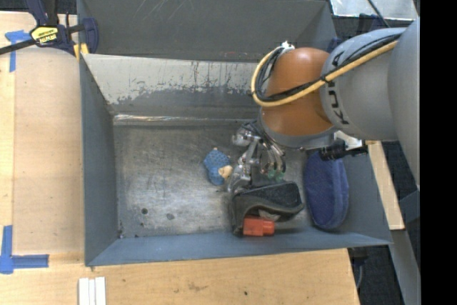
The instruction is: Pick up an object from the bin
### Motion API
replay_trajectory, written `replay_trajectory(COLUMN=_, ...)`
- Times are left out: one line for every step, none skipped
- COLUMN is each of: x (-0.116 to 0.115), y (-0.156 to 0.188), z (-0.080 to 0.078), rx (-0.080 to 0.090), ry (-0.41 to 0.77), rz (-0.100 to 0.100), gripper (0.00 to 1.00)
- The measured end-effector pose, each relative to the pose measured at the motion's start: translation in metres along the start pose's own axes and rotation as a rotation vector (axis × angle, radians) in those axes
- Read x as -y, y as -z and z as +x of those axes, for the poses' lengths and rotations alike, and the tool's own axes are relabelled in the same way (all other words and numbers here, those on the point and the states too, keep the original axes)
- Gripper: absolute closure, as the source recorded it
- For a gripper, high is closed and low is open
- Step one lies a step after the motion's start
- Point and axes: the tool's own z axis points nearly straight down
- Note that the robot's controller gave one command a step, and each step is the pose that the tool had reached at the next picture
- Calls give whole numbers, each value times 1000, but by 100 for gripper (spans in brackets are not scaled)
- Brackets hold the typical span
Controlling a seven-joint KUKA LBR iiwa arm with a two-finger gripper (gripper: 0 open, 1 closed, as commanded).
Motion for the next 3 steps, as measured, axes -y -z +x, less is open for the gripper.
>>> replay_trajectory(x=-13, y=-18, z=25, rx=15, ry=-54, rz=1, gripper=0)
replay_trajectory(x=-14, y=-16, z=23, rx=23, ry=-56, rz=-4, gripper=100)
replay_trajectory(x=-6, y=141, z=28, rx=8, ry=16, rz=-1, gripper=100)
